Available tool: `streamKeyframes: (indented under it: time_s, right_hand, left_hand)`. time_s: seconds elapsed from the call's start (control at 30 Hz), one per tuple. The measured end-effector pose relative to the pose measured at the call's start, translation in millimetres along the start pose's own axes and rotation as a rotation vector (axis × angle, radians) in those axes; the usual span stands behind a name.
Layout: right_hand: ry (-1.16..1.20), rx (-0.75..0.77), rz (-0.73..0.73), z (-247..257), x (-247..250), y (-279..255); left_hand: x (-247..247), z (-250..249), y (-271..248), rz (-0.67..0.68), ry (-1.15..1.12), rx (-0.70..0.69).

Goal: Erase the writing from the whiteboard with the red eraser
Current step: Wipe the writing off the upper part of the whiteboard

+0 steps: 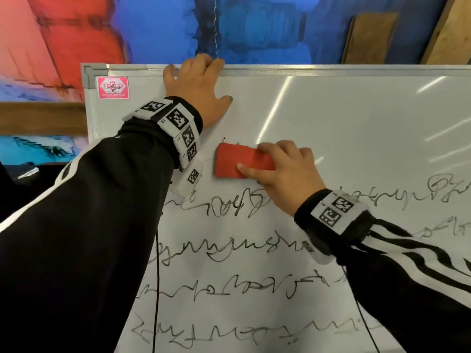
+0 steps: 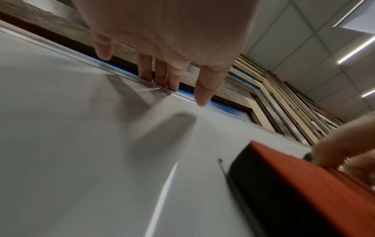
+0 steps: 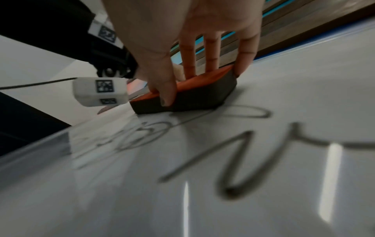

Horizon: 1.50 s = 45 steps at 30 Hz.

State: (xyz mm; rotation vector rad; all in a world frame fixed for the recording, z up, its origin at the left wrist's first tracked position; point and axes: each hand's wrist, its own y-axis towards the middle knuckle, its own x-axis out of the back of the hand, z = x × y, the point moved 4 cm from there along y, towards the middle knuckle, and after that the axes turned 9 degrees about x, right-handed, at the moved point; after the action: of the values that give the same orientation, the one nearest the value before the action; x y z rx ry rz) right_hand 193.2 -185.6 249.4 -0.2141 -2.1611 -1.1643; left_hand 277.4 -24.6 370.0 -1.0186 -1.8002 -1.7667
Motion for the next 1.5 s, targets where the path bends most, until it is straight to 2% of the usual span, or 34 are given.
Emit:
streamKeyframes:
  time_s: [0.17, 0.2, 0.3, 0.37, 0.53, 0.57, 0.7, 0.77, 0.87, 0.9, 1.03, 1.07, 1.2, 1.27, 1.43, 1.5]
  right_hand:
    - [-0.033, -0.26, -0.123, -40.8, 21.2, 2.7]
    - [-0.044, -0.243, -0.125, -34.4, 17.7, 7.2]
    - [-0.038, -0.031, -0.056, -0.9, -3.0, 11.9]
    - [-0.037, 0.039, -0.016, -0.5, -4.7, 9.8]
    - [-0.07, -0.175, -0.081, -22.2, 9.4, 27.0]
    - [-0.077, -0.153, -0.075, -15.6, 7.2, 29.6]
    - [-0.059, 0.092, 0.024, 11.1, -4.0, 19.3]
    - [-0.077, 0.07, 0.02, -0.5, 0.1, 18.7]
    - [-0.073, -0.129, -0.05, -17.2, 8.0, 25.2]
    - [-0.076, -0.143, -0.064, -13.9, 7.2, 26.3]
    - [-0.055, 0.054, -0.009, 5.5, -3.0, 13.9]
    - [-0.052, 0.05, -0.01, -0.4, -0.1, 11.1]
    - [-0.006, -0.195, -0.103, -23.8, 10.9, 8.0]
    - [-0.012, -0.229, -0.128, -15.5, 5.5, 10.9]
    - [0.005, -0.019, -0.088, 11.5, -11.9, 13.0]
    - [0.01, -0.003, -0.096, 9.7, -9.9, 14.8]
  left_hand:
    - [-2.8, 0.4, 0.1, 0.005, -0.009, -0.003]
    - [-3.4, -0.6, -0.1, 0.0, -0.016, -0.001]
    - [-3.7, 0.3, 0.7, -0.023, -0.027, 0.009]
    - [-3.4, 2.7, 1.5, -0.029, -0.022, 0.004]
    - [-3.9, 3.0, 2.8, -0.012, 0.0, -0.015]
    - [-3.8, 2.7, 3.1, -0.013, -0.006, -0.013]
    - [-4.7, 6.5, 3.3, -0.024, -0.017, -0.022]
    - [-4.0, 7.5, 3.1, -0.02, -0.012, -0.036]
    - [-1.4, 8.0, 2.6, -0.023, -0.002, -0.043]
    - [-0.2, 7.8, 2.5, -0.024, -0.003, -0.046]
    - [3.9, 15.6, 2.9, -0.015, 0.001, -0.051]
    - [4.6, 22.6, 3.2, -0.024, 0.0, -0.029]
    - [7.5, 61.3, 1.9, -0.075, -0.037, 0.121]
    - [8.4, 74.5, 0.9, -0.081, -0.037, 0.146]
    - [7.0, 80.4, -2.0, -0.071, -0.028, 0.117]
    - [6.3, 81.0, -3.1, -0.076, -0.033, 0.104]
